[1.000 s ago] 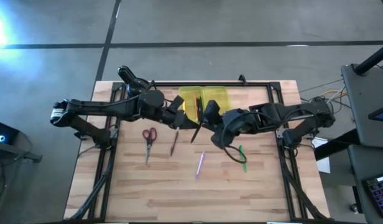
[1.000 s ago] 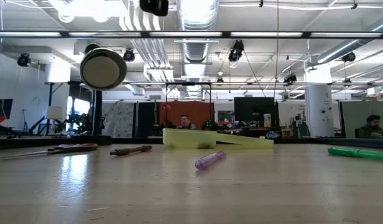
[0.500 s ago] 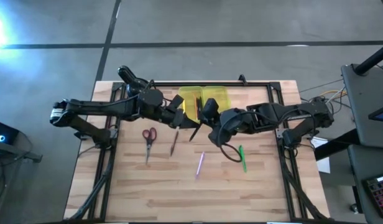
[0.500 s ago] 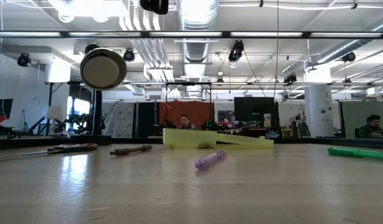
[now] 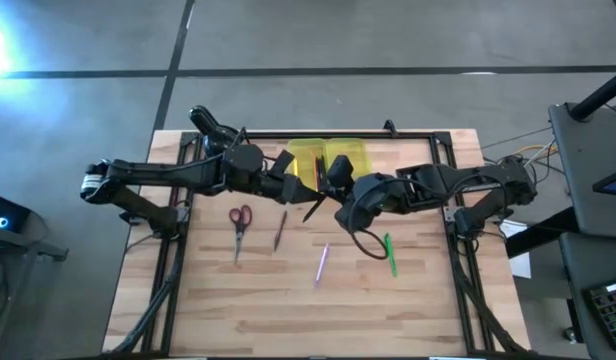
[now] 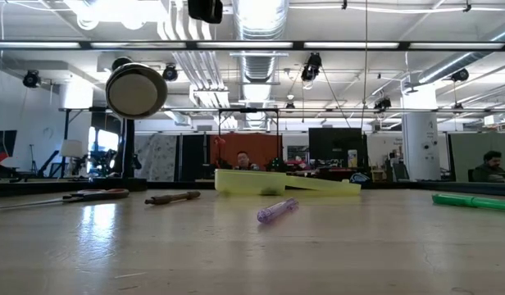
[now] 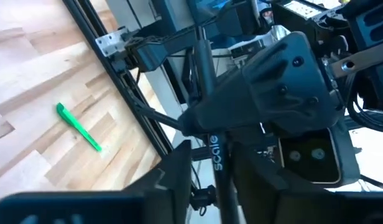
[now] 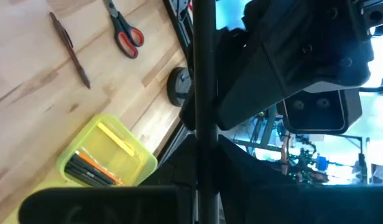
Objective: Pick & place school supplies into a supply box
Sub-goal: Put the black pen into the yellow supply box
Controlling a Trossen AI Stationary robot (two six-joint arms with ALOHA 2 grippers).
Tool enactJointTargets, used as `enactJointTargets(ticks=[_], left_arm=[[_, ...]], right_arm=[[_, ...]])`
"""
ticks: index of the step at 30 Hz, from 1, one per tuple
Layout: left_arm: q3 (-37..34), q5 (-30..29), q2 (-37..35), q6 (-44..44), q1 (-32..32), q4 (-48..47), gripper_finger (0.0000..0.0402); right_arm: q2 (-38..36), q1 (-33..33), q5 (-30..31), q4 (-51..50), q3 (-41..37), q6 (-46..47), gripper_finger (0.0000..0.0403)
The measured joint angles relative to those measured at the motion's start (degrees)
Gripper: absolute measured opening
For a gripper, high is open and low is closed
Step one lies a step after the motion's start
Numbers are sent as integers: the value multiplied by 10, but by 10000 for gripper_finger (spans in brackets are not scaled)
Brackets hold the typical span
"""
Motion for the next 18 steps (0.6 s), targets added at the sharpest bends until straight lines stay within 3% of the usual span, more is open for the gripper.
enactJointTargets(ticks=[5,8,13,18], left_arm=[[0,-11,-7,15,0,-16,137],[0,-62,-26,36,0,-64,142],[-1,-222,-85,104,-14,-154,143],[-1,-400,-155,239,-73,-177,143]], right_arm=[[-3,1,-2,-2,0,11,32],[-6,3,-2,-6,0,13,32],[-15,5,-17,-31,0,84,32],[-30,-2,-61,-45,0,204,33]])
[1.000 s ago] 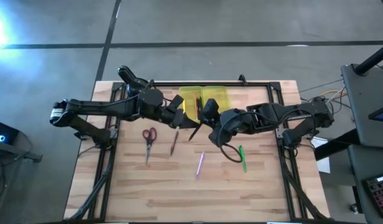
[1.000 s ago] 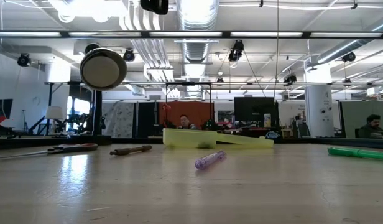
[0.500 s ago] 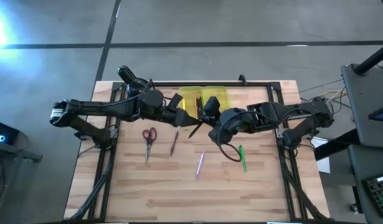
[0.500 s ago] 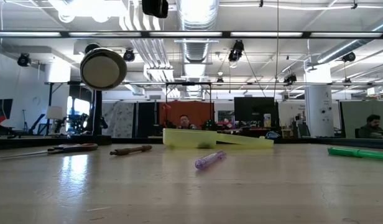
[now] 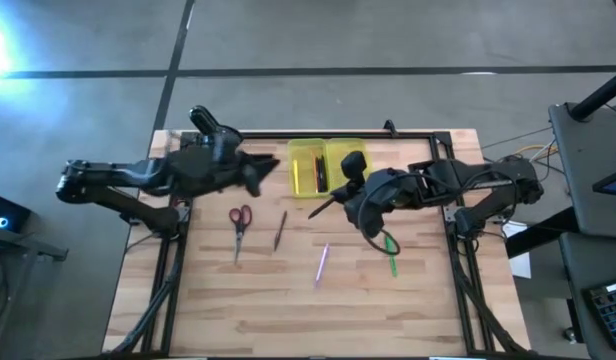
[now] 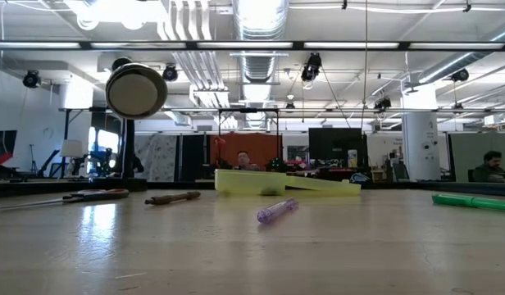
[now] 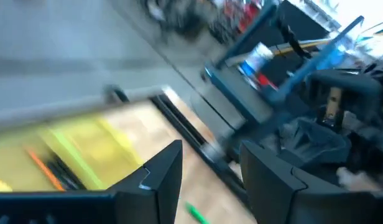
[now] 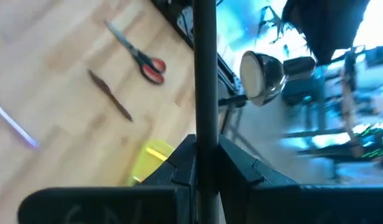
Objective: Pick & place school supplies into a supply box
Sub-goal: Put the black pen into the yellow supply box
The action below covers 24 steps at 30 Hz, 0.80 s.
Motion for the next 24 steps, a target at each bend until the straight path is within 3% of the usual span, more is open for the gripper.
enactJointTargets(ticks=[7,10,16,21,24], left_arm=[[0,-261,-48,272,-147,-5,142],[0,-333,-51,349,-203,-5,142],[0,-354,-51,363,-242,-6,142],[0,-352,-50,350,-243,-7,142],[0,-352,-48,350,-243,-7,142]], right_arm=[[-5,-14,-13,5,0,135,33],[-5,-18,-15,6,0,214,33],[-5,-46,-79,36,-4,417,33],[-6,-76,-183,142,-32,617,33],[-6,-78,-194,202,-54,690,33]])
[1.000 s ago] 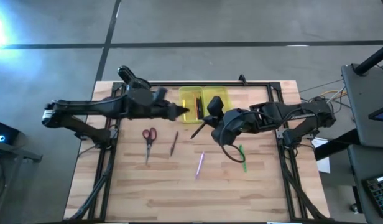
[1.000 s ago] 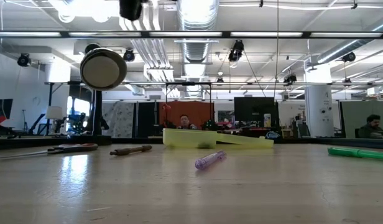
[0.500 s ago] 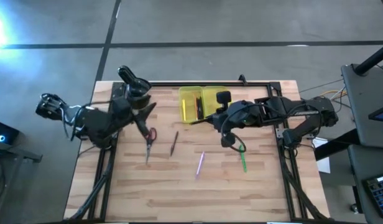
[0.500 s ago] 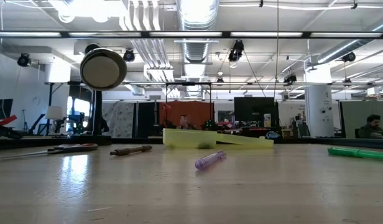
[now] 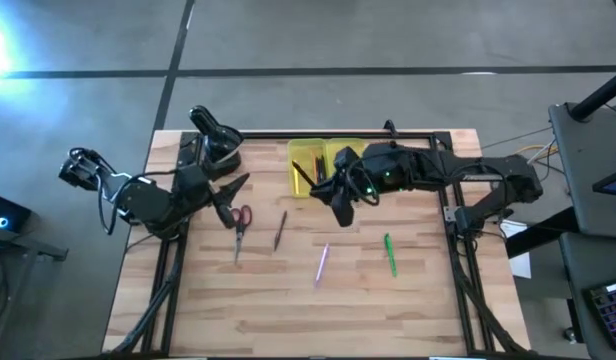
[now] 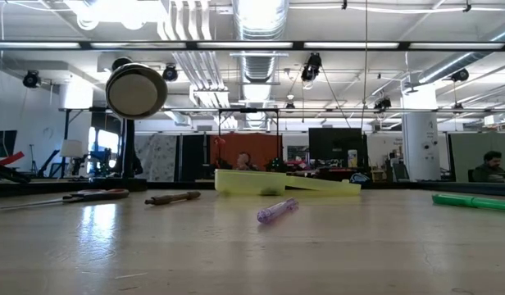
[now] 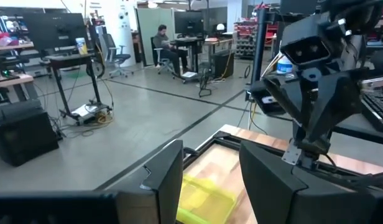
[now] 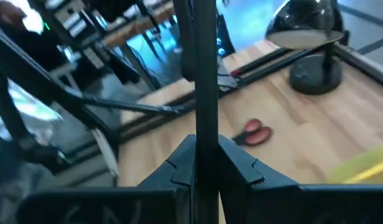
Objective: Pick & place school supplies into a supply box
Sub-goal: Put the black pen into the yellow supply box
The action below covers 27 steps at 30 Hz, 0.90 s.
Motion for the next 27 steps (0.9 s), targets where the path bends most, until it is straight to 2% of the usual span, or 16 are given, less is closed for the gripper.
enactJointTargets(ticks=[4,10,19,27], left_arm=[[-2,0,2,0,0,0,142],[-4,0,6,0,0,0,142],[-4,1,26,0,0,0,142],[-4,1,51,0,1,0,142]], right_arm=[[0,1,26,34,-36,86,33],[-2,-7,111,36,-84,175,33],[-2,-87,119,62,-158,255,33],[-1,-141,111,62,-177,244,33]])
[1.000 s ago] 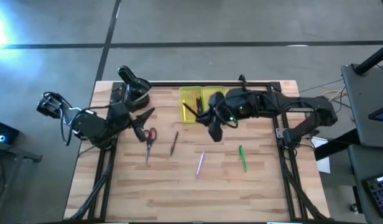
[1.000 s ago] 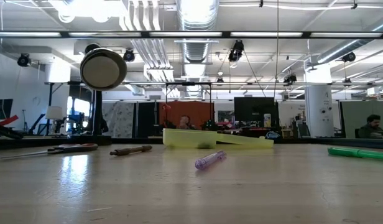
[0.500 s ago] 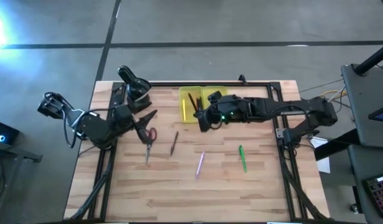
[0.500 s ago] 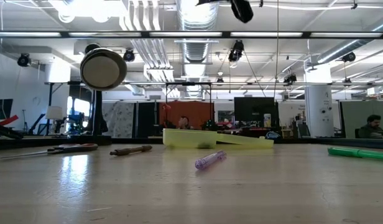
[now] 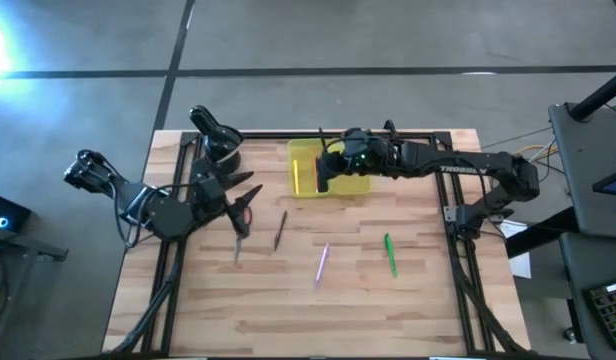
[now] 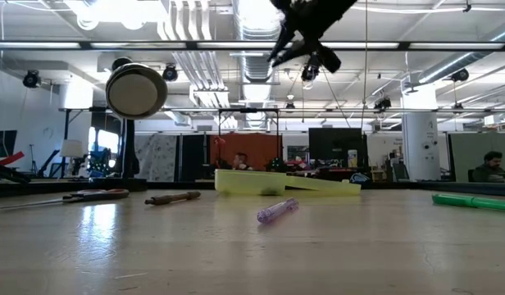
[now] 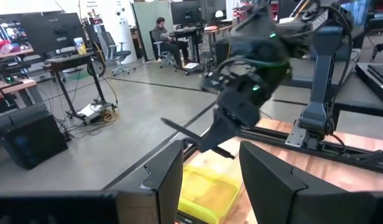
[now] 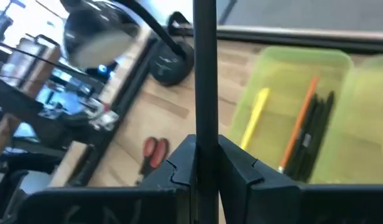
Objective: Pick & place school supplies into a supply box
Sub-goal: Put the black pen into the yellow supply box
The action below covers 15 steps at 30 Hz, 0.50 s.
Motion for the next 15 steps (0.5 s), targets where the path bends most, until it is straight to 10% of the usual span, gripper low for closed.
enactJointTargets(ticks=[15], left_arm=[[0,0,75,0,0,0,142]], right_arm=[[69,-56,-68,8,-40,39,33]])
